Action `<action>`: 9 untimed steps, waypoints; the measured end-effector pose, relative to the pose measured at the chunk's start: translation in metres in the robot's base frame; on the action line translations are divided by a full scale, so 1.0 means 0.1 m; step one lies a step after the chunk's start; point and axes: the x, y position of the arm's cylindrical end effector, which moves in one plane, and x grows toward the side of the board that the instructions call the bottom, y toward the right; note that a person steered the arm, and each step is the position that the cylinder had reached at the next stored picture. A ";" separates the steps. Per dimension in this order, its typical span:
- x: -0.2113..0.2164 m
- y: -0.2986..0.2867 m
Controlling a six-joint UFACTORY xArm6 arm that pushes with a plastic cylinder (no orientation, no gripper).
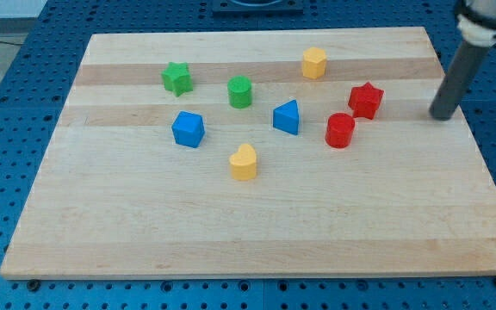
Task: Push the red star to the top right side of the board
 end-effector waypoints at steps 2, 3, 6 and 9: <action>0.09 -1.02; 0.09 -1.03; -0.12 -0.80; -0.71 -1.15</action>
